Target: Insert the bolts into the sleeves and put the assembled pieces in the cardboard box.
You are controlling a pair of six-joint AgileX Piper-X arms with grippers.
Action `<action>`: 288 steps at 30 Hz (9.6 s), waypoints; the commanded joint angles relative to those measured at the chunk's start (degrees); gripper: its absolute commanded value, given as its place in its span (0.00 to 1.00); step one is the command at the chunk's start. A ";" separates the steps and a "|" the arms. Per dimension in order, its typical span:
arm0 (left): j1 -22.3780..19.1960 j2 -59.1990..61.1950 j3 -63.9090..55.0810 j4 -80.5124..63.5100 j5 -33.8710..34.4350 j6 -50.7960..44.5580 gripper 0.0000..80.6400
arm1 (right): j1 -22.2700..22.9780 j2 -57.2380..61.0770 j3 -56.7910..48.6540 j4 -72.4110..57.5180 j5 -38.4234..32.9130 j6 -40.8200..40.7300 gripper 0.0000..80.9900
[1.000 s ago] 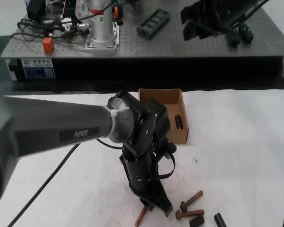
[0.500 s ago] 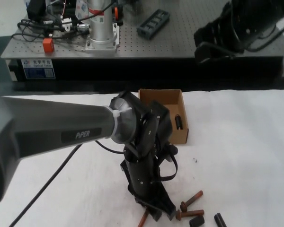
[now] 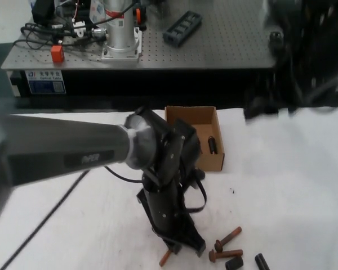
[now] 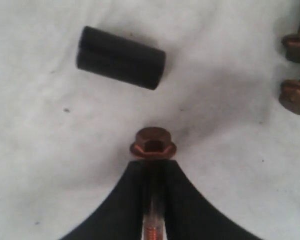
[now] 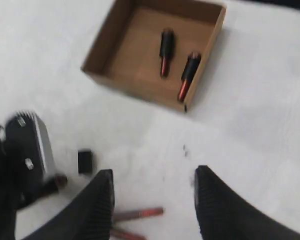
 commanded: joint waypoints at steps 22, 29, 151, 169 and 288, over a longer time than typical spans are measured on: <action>13.43 -49.21 23.77 -15.20 -3.42 -9.24 0.01 | 18.81 30.92 -6.51 -11.78 8.73 1.11 0.45; 13.43 -50.07 23.77 -15.18 -3.42 -9.24 0.01 | 18.81 32.37 -6.58 -10.00 8.72 1.11 0.30; 6.70 -32.44 31.50 -55.94 18.35 -26.61 0.55 | 4.25 22.06 -3.68 -49.74 3.38 11.12 0.01; 6.70 -32.44 31.50 -49.27 17.11 -22.82 0.55 | 3.92 43.76 -31.05 -21.43 4.76 7.18 0.52; -16.57 14.04 -17.59 3.45 5.06 14.39 0.46 | -15.36 -13.29 11.07 -6.83 1.58 -3.09 0.01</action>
